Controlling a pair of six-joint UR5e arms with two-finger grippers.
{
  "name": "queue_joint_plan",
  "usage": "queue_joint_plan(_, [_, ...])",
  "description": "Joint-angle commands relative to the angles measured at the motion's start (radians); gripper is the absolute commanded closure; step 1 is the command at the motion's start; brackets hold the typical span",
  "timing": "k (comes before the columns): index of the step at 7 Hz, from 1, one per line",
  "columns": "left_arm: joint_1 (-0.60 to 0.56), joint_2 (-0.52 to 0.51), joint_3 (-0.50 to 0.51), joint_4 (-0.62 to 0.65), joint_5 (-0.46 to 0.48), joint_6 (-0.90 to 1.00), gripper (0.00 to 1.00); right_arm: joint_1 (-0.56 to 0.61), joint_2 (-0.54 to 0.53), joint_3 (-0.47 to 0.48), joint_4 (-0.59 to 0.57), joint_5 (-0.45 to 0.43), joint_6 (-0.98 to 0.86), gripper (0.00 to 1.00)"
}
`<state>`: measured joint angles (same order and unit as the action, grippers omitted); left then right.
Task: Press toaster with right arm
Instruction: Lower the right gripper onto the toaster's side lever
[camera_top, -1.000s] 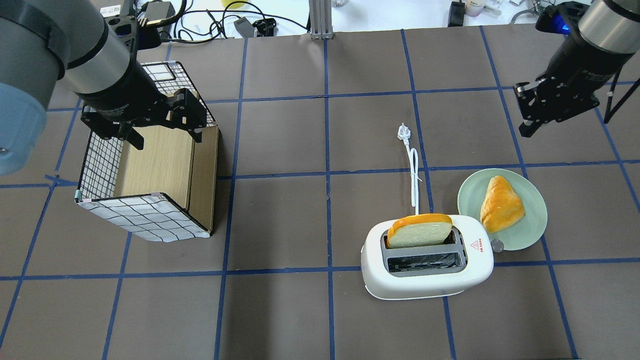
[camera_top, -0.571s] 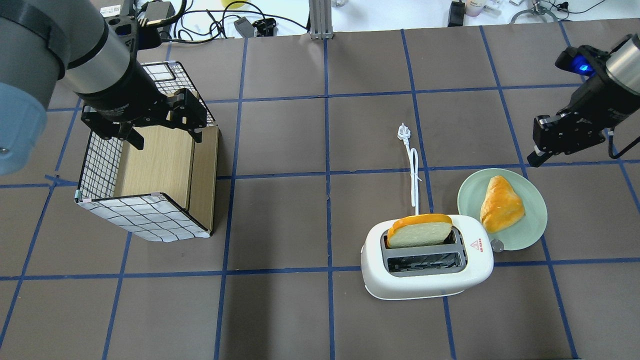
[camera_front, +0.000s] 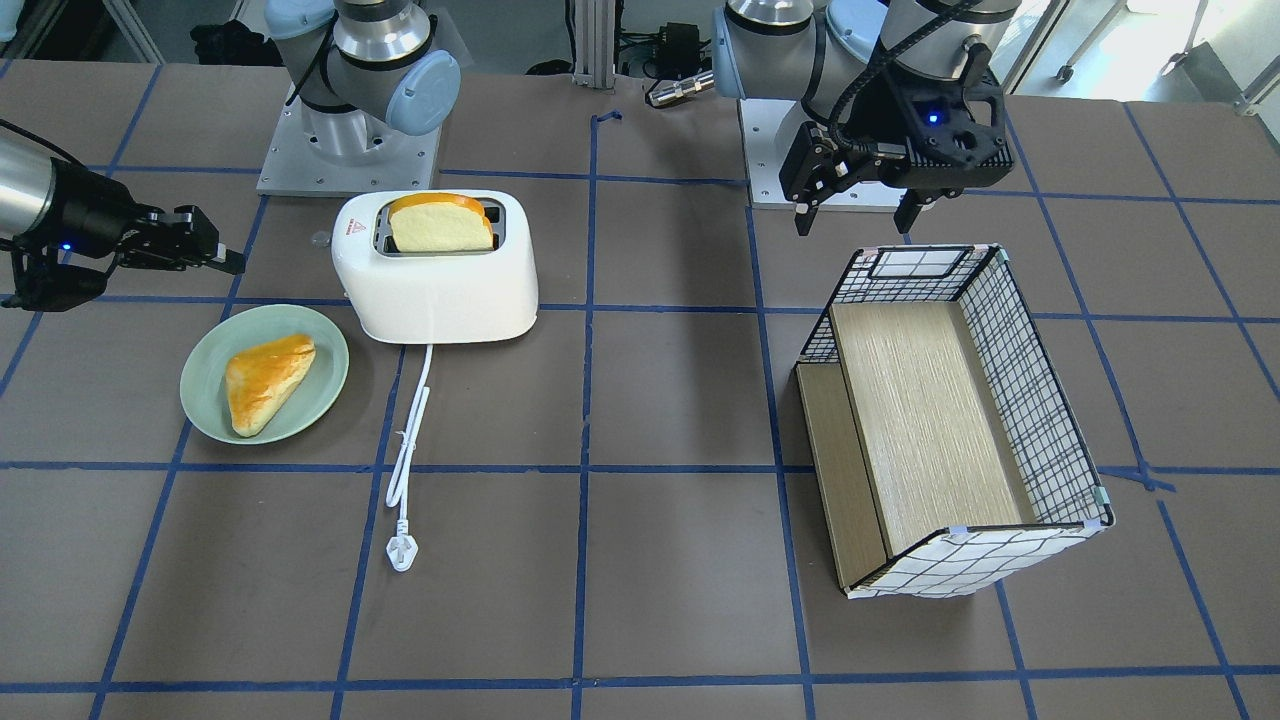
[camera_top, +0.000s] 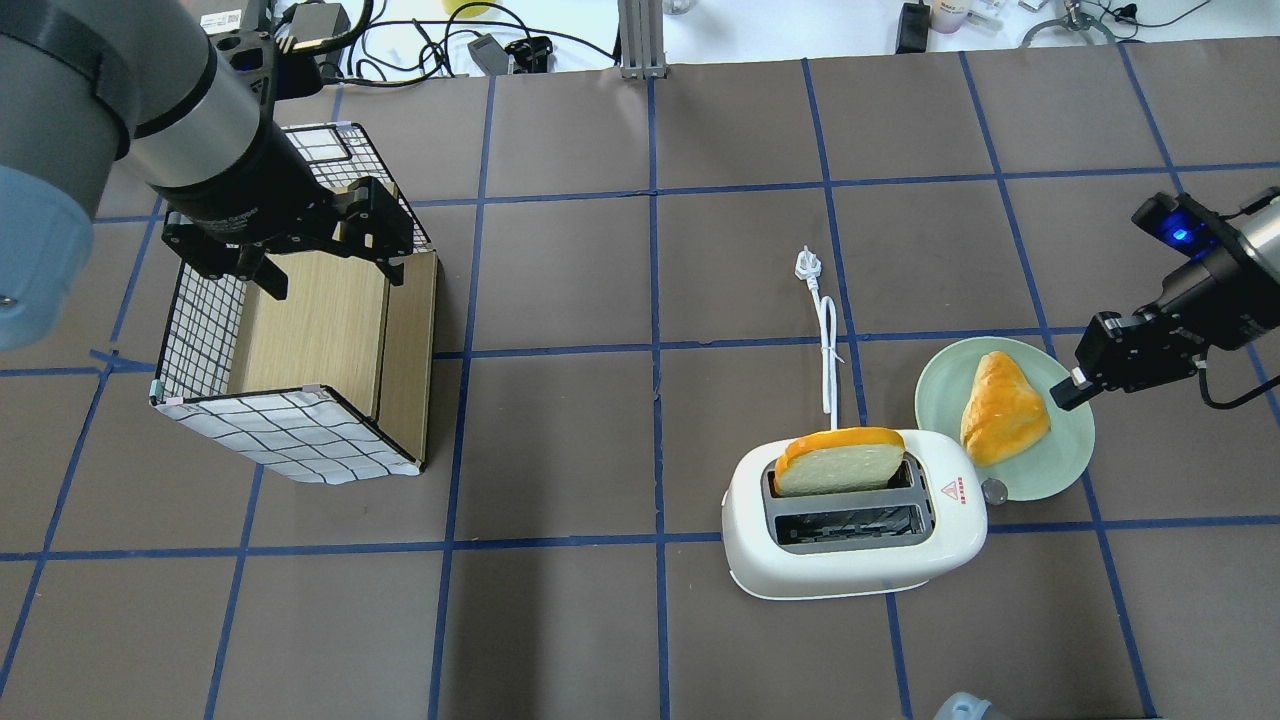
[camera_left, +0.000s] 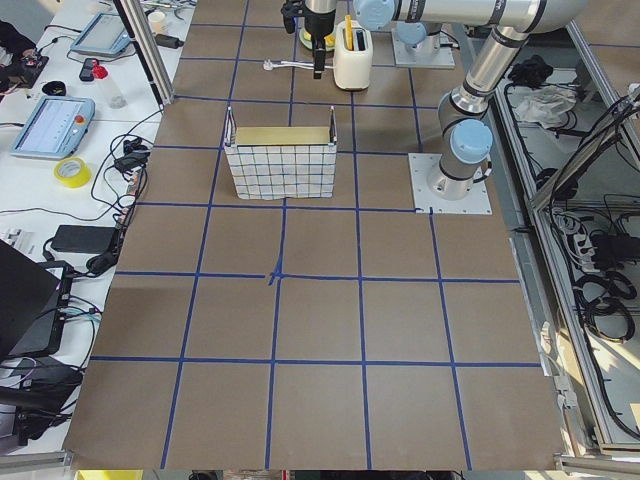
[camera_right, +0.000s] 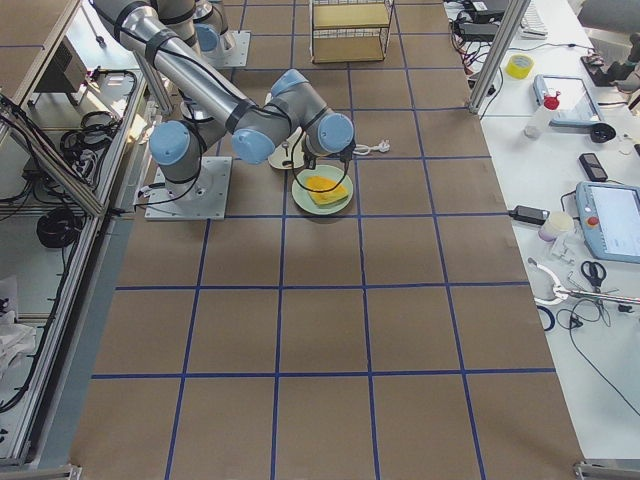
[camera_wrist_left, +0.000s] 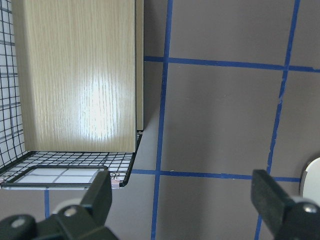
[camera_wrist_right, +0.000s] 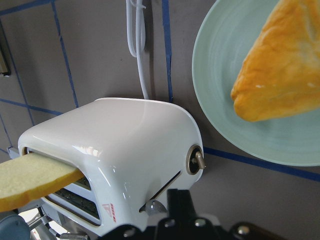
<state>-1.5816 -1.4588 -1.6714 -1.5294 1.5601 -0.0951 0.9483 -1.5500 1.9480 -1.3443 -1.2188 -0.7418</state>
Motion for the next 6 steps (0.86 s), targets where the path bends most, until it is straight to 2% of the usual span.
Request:
queue_joint_plan(1, [0.0,0.0,-0.001,0.0,0.0,0.0,0.0,-0.02,0.001,0.046,0.075,0.009,-0.039,1.0])
queue_joint_plan(4, [0.0,0.0,-0.001,0.0,-0.002,0.0,0.0,-0.031,0.001,0.048,0.233,0.009,-0.093,1.0])
queue_joint_plan(6, [0.0,0.0,-0.001,0.0,0.0,0.0,0.0,-0.031,0.011,0.078,0.222,0.012,-0.094,1.0])
